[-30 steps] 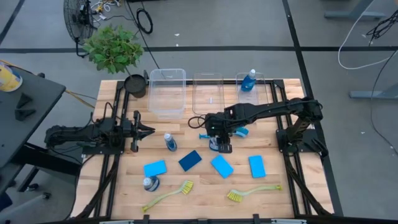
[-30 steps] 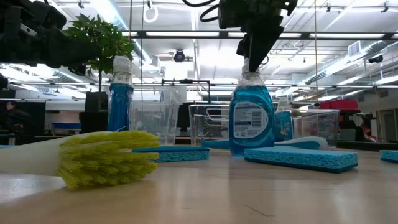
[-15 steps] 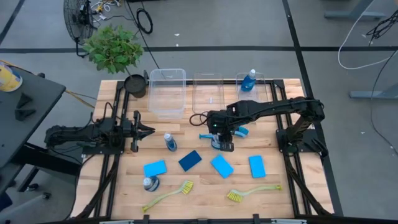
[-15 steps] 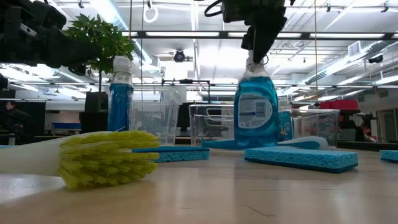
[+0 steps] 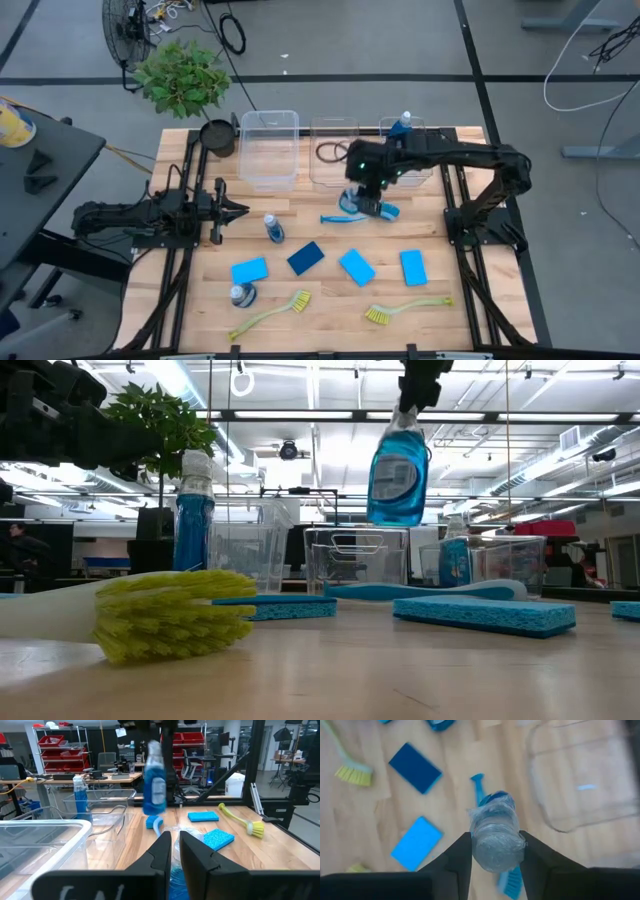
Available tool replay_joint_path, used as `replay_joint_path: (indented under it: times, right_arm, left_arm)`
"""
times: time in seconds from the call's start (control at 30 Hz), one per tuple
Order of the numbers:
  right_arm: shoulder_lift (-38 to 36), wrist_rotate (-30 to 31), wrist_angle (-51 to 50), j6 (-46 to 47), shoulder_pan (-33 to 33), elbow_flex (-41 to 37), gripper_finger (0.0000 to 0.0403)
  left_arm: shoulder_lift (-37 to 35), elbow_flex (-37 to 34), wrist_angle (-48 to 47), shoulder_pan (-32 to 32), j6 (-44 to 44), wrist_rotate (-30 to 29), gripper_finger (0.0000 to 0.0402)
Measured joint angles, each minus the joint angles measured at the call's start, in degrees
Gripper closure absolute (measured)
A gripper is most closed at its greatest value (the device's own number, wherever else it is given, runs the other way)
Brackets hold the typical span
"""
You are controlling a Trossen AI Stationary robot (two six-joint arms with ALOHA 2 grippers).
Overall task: Pick & Place Kitchen Sink Supplies
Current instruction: Put the blue detergent into the right transparent bin
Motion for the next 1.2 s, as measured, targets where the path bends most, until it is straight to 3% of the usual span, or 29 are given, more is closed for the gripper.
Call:
replay_joint_path:
  times: [0.5, 1.2]
  right_arm:
    - [-7.2, 4.1, -6.5, -2.1, -15.6, 1.2, 0.0277]
    - [-9.4, 4.2, -13.0, -22.1, -37.9, 1.2, 0.0278]
  left_arm:
    - [0.0, 0.0, 0.0, 0.0, 0.0, 0.0, 0.0358]
    - [0.0, 0.0, 0.0, 0.0, 0.0, 0.0, 0.0358]
